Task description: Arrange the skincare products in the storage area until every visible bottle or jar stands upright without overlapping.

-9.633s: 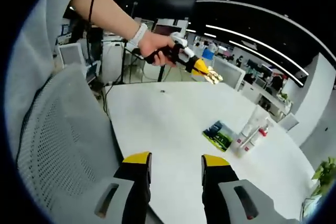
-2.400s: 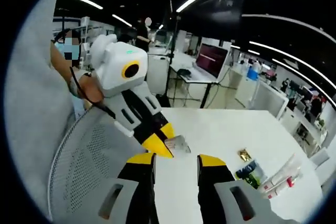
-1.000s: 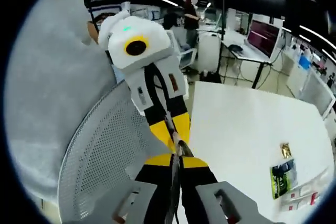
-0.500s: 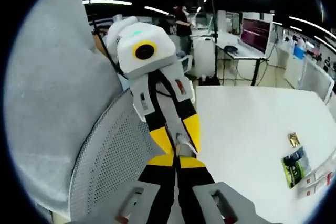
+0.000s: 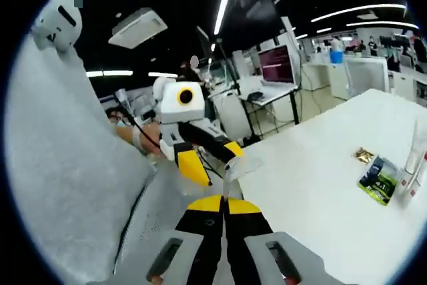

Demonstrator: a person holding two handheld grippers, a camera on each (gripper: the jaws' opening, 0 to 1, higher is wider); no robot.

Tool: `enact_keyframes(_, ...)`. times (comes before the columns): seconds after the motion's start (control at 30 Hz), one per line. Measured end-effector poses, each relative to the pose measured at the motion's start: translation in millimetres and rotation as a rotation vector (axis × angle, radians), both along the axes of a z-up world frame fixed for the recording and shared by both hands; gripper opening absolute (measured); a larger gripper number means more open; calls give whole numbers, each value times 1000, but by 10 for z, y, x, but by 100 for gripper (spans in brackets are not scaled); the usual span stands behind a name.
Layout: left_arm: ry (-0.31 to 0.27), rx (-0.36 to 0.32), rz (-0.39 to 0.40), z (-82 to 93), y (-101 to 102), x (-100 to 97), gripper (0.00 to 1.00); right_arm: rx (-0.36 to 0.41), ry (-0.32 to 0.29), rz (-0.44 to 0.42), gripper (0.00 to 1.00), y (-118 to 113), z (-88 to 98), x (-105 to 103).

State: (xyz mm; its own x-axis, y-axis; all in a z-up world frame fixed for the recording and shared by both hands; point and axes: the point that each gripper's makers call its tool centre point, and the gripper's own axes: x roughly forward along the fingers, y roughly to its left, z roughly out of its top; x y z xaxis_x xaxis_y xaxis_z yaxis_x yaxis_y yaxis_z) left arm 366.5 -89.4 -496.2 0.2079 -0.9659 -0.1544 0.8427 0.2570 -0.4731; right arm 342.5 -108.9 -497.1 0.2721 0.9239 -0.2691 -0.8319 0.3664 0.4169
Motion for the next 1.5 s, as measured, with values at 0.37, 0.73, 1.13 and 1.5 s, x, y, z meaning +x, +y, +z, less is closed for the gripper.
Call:
enact_keyframes(0.37, 217, -311, 77, 448, 244, 225, 0, 238, 137, -14, 0, 346, 273, 54)
enact_keyframes(0.73, 287, -321, 94, 417, 271, 262, 0, 301, 229, -146, 7, 294, 278, 267)
enact_keyframes(1.13, 287, -317, 87, 431, 262, 248, 1, 349, 266, -143, 0, 356, 346, 260)
enact_keyframes(1.5, 297, -290, 63, 402, 229, 135, 0, 385, 280, -164, 0, 354, 339, 282)
